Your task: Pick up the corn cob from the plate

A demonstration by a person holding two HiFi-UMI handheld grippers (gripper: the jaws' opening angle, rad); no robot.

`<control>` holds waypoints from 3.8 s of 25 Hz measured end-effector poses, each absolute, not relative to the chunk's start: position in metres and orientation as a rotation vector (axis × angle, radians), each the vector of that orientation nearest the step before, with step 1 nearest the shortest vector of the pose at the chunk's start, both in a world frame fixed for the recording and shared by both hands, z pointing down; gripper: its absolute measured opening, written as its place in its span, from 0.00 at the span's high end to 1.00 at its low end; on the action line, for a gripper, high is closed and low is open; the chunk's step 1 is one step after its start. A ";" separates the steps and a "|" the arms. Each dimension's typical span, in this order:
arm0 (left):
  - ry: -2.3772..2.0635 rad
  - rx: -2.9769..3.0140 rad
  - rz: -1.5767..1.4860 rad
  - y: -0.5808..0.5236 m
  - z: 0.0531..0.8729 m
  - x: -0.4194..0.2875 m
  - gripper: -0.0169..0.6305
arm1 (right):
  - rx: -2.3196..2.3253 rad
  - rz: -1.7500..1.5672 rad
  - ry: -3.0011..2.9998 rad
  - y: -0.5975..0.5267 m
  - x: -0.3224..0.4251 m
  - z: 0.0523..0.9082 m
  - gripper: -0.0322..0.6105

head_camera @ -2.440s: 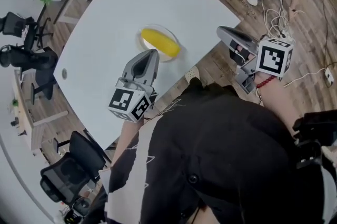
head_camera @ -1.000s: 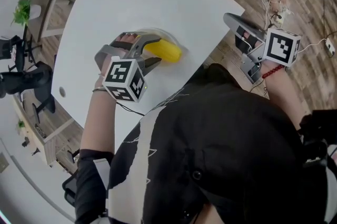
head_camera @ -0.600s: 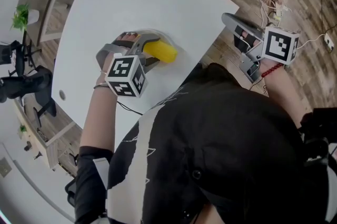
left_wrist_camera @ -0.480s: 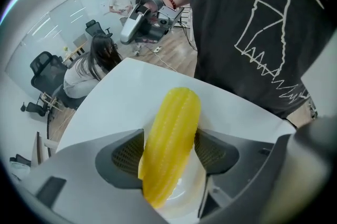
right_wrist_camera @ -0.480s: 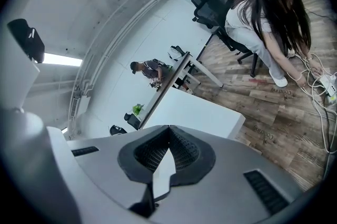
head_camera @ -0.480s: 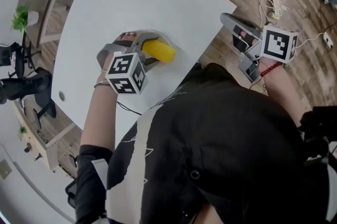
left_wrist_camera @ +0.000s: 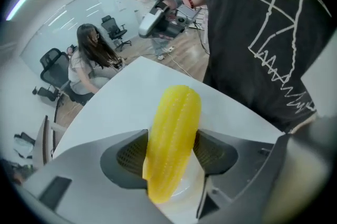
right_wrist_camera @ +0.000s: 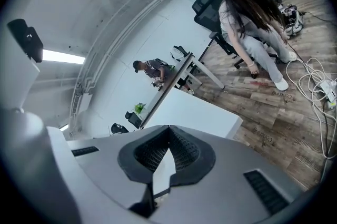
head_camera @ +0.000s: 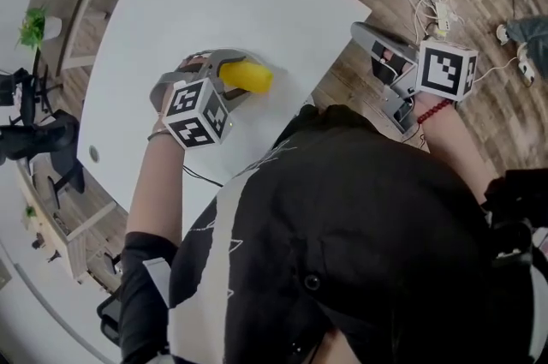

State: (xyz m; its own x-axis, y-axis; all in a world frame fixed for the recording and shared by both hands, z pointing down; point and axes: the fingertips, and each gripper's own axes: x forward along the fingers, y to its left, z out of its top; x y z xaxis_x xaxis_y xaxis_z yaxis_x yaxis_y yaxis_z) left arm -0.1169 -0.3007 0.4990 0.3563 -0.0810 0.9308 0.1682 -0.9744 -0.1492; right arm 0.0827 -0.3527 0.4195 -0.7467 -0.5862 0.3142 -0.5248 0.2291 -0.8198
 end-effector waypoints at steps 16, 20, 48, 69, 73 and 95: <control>0.858 -2.539 -1.330 -0.304 0.432 -0.119 0.56 | -0.963 -1.540 2.538 -0.312 0.081 0.400 0.93; 1.187 -2.508 -1.096 -0.296 0.396 -0.122 0.56 | -0.896 -1.526 2.594 -0.302 0.075 0.395 0.93; 2.289 -2.486 -0.002 -0.029 0.332 -0.139 0.56 | -0.225 -1.672 2.997 -0.124 -0.022 0.416 0.93; 2.238 -2.732 -0.022 0.104 0.376 -0.145 0.56 | -0.385 -1.891 2.775 0.000 -0.058 0.454 0.93; 2.212 -2.768 -0.017 0.130 0.389 -0.147 0.56 | -0.365 -1.857 2.763 0.025 -0.062 0.451 0.93; 2.251 -2.831 0.140 0.164 0.409 -0.146 0.56 | -0.627 -1.849 2.790 0.056 -0.018 0.460 0.93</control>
State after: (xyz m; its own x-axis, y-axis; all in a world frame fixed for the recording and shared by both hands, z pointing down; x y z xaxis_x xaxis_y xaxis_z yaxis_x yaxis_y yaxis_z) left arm -0.1458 0.1640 0.4092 0.2669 -0.9362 0.2286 -0.9006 -0.1578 0.4050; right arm -0.0177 0.0557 0.4604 -0.8987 -0.1550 0.4102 -0.4382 0.3536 -0.8264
